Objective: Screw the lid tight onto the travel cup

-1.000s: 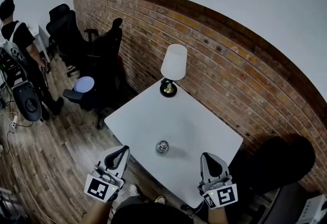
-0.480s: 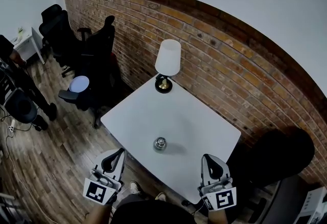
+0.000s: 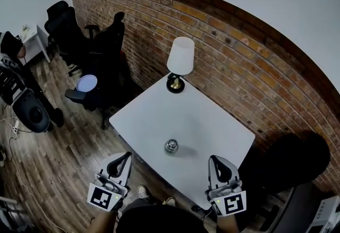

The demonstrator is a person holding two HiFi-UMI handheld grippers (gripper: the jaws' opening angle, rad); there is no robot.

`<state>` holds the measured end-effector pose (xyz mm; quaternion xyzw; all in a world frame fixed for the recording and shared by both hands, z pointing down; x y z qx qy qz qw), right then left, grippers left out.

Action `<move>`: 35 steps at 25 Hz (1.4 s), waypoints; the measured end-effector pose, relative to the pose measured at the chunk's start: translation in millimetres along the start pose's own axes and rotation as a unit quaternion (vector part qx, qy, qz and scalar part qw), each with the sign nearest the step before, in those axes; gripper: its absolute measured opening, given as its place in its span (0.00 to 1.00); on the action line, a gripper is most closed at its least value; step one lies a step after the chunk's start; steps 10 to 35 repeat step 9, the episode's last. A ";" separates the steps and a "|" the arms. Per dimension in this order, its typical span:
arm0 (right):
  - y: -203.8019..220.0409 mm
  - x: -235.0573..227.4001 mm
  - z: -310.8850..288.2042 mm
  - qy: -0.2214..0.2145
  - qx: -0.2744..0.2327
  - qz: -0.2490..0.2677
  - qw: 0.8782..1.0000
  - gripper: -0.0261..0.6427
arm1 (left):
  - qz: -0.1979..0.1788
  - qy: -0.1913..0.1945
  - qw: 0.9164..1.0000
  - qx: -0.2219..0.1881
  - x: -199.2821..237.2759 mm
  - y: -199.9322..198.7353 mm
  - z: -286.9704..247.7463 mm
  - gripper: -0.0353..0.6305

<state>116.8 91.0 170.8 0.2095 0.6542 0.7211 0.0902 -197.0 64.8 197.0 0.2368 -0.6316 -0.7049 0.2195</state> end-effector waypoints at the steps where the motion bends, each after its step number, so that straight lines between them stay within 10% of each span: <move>1: -0.3 0.8 -1.2 -0.002 0.000 0.000 1.000 0.06 | 0.000 -0.001 1.000 0.000 0.7 -0.1 0.6 0.09; 35: 0.2 4.1 -7.8 -0.006 0.000 0.009 1.000 0.06 | 0.003 -0.002 1.000 -0.001 5.1 4.5 1.3 0.09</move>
Point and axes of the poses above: the fingertips, and each gripper's own axes: z backward along the fingers, x to its left, y out of its underside, the point moved 7 cm from there along z, backward along the fingers
